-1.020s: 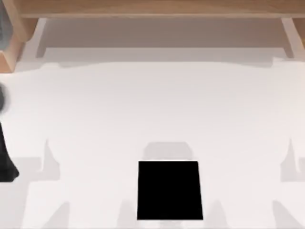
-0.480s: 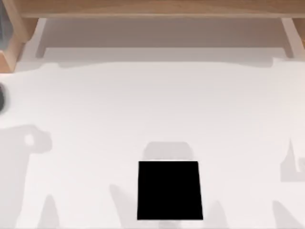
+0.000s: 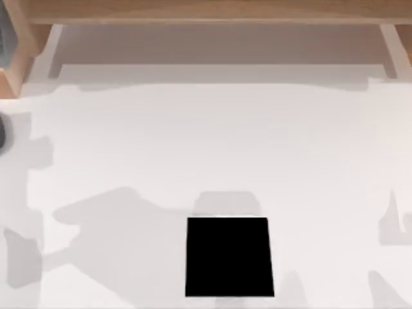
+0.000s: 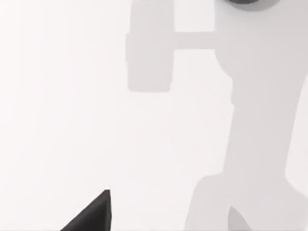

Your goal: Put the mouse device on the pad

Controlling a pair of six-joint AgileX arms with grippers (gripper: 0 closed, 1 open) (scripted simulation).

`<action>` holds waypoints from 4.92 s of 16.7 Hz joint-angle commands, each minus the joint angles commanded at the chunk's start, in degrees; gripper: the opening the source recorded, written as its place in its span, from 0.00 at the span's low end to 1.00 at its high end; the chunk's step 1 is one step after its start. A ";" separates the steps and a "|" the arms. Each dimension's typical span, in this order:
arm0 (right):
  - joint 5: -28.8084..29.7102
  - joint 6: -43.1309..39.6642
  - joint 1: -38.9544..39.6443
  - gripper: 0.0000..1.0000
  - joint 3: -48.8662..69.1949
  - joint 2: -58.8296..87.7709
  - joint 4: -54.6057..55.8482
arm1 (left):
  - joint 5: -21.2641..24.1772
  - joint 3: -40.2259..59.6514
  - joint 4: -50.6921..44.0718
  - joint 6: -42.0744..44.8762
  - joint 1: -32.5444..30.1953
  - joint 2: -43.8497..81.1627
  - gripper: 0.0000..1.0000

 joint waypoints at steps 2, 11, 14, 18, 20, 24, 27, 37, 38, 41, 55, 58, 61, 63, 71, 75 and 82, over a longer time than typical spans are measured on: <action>0.00 0.00 0.00 1.00 0.00 0.00 0.00 | 0.57 10.16 -8.11 -1.07 0.64 12.41 1.00; 0.00 0.00 0.00 1.00 0.00 0.00 0.00 | 2.27 53.73 -28.88 -1.92 0.11 49.91 1.00; 0.00 0.00 0.00 1.00 0.00 0.00 0.00 | 2.18 62.70 -29.96 -1.57 -0.32 54.48 1.00; 0.00 0.00 0.00 1.00 0.00 0.00 0.00 | 2.04 66.37 -29.99 -1.40 -0.49 56.11 1.00; 0.00 0.00 0.00 1.00 0.00 0.00 0.00 | 2.04 66.37 -29.99 -1.40 -0.49 56.11 1.00; 0.00 0.00 0.00 1.00 0.00 0.00 0.00 | 2.04 65.41 -29.40 -1.19 -0.07 55.65 1.00; 0.00 0.00 0.00 1.00 0.00 0.00 0.00 | 2.03 60.75 -26.04 -0.36 0.59 54.41 1.00; 0.00 0.00 0.00 1.00 0.00 0.00 0.00 | 2.08 48.78 -10.27 -0.86 0.06 58.55 1.00; 0.00 0.00 0.00 1.00 0.00 0.00 0.00 | 2.08 49.20 -9.84 -1.14 -0.25 59.16 1.00; 0.00 0.00 0.00 1.00 0.00 0.00 0.00 | 2.08 49.34 -9.74 -1.22 -0.33 59.31 1.00; 0.00 0.00 0.00 1.00 0.00 0.00 0.00 | 2.08 49.34 -9.74 -1.22 -0.33 59.31 0.02; 0.00 0.00 0.00 1.00 0.00 0.00 0.00 | 2.08 49.34 -9.74 -1.22 -0.33 59.31 0.00; 0.00 0.00 0.00 1.00 0.00 0.00 0.00 | 2.08 49.34 -9.74 -1.22 -0.33 59.31 0.00; 0.00 0.00 0.00 1.00 0.00 0.00 0.00 | 2.08 49.34 -9.74 -1.22 -0.33 59.31 0.00; 0.00 0.00 0.00 1.00 0.00 0.00 0.00 | -2.43 49.98 -19.28 -2.15 1.97 50.02 0.00; 0.00 0.00 0.00 1.00 0.00 0.00 0.00 | -2.41 58.26 -24.22 -2.81 1.32 47.49 0.00; 0.00 0.00 0.00 1.00 0.00 0.00 0.00 | 1.66 68.88 -31.79 -1.24 -0.10 53.86 0.00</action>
